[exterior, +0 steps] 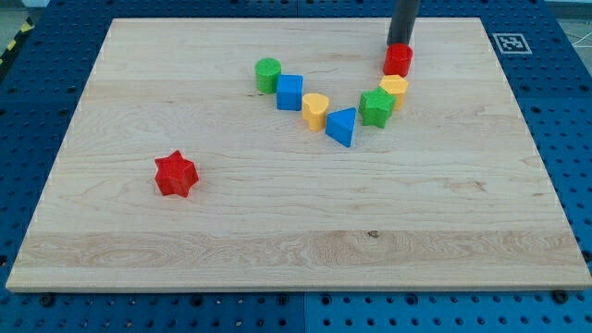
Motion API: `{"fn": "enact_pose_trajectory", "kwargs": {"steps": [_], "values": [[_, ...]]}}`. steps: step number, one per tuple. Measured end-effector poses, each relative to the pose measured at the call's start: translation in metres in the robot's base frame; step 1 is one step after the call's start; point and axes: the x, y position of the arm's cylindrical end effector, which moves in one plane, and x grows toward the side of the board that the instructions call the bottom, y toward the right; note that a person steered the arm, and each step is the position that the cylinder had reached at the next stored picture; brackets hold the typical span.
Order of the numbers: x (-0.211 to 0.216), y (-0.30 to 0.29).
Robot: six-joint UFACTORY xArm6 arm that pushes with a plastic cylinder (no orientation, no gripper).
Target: Nudge red star a bit right
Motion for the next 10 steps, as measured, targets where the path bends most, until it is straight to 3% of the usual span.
{"fn": "enact_pose_trajectory", "kwargs": {"steps": [1,2,4,5,6,7,8,9,10], "values": [[0.032,0.000],[0.037,0.000],[-0.012,-0.016],[0.010,0.027],[0.089,0.060],[0.181,0.055],[0.249,0.005],[0.279,-0.092],[0.282,-0.205]]}}
